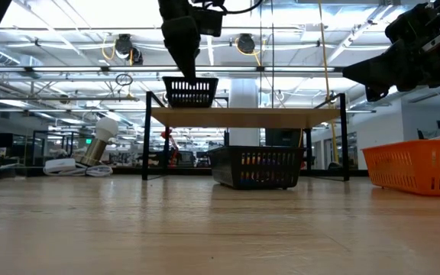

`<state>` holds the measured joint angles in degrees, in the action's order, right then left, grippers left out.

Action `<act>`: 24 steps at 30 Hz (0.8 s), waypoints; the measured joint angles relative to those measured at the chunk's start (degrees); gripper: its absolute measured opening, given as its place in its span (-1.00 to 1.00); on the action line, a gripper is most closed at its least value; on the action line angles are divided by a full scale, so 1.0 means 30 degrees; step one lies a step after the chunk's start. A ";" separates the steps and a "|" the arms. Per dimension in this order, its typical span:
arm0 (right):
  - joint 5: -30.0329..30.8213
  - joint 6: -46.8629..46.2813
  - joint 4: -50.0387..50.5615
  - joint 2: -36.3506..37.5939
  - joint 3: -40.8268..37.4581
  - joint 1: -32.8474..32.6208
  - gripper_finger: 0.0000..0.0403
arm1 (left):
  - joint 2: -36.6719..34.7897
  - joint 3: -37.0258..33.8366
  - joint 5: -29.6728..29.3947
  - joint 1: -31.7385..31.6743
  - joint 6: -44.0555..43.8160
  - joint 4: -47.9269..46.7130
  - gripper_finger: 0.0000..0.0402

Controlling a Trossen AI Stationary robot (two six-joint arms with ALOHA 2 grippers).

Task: Pick & Place Office Desk Supplies
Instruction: Put the left black bin with the rubber bands on the shelf

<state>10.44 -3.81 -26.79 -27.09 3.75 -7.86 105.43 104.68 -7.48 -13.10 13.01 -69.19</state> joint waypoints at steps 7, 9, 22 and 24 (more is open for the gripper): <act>0.0000 0.0000 0.0000 0.0002 0.0005 0.0000 -1.00 | 0.0000 0.0000 -0.0813 -0.0022 -0.0340 -0.0041 -0.30; 0.0000 -0.0007 0.0000 0.0007 0.0007 0.0000 -1.00 | 0.0000 -0.0002 -0.1148 -0.0022 -0.0332 -0.0093 -0.18; -0.0007 -0.0007 0.0005 0.0007 0.0003 0.0000 -1.00 | 0.0000 -0.0007 -0.2619 -0.0467 0.0123 -0.0679 0.10; -0.0007 -0.0007 0.0000 0.0007 0.0000 0.0000 -1.00 | 0.0000 -0.0007 -0.2605 -0.0553 0.0043 -0.0745 0.10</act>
<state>10.41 -3.84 -26.78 -27.07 3.75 -7.86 105.43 104.66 -15.29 -14.76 13.13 -71.42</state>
